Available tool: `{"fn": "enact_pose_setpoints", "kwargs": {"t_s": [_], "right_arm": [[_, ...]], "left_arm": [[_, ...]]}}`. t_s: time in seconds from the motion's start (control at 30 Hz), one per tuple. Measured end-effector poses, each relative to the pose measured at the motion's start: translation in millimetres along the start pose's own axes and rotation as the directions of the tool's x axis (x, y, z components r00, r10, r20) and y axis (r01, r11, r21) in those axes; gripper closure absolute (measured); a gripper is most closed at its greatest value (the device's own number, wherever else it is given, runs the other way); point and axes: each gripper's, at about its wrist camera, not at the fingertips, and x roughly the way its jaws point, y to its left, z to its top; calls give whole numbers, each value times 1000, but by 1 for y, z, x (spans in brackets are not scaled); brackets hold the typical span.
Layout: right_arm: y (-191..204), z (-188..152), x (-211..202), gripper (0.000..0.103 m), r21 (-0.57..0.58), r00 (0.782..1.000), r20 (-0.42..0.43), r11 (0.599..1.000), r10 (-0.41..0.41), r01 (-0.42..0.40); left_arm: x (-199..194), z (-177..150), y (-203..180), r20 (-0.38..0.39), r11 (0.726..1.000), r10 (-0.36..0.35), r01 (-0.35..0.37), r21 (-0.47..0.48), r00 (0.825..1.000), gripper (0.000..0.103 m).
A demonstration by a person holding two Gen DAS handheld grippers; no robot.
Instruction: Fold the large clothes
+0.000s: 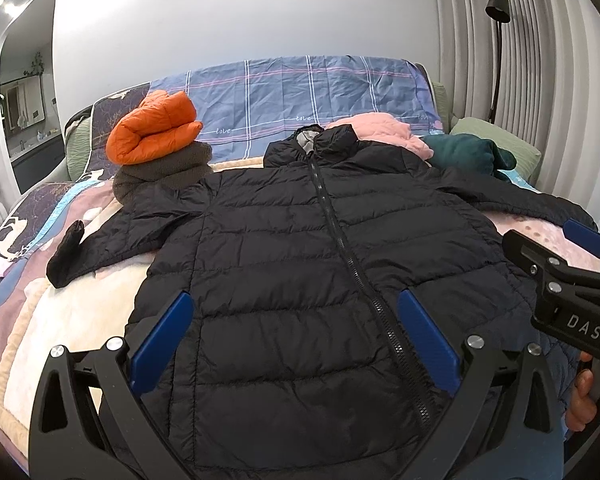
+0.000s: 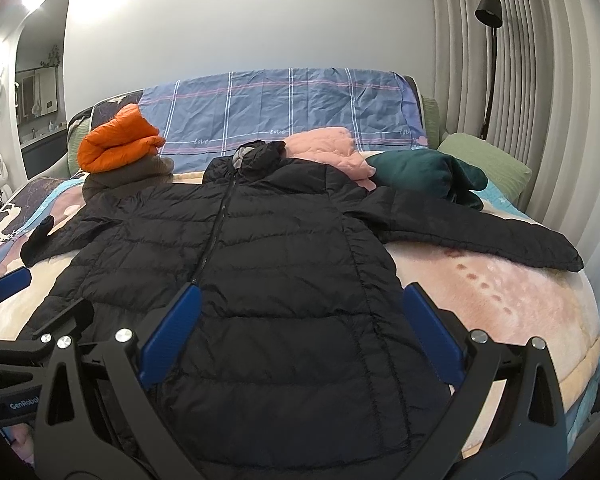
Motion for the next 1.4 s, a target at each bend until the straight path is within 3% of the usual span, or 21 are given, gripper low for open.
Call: {"fn": "enact_pose_setpoints", "kwargs": {"t_s": [1.4], "right_arm": [[2,-2,2,2,-1,1000,-7,1000,1,-1]], "left_arm": [[2,-7,7,-7,1000,3,-3,3,1000,1]]}}
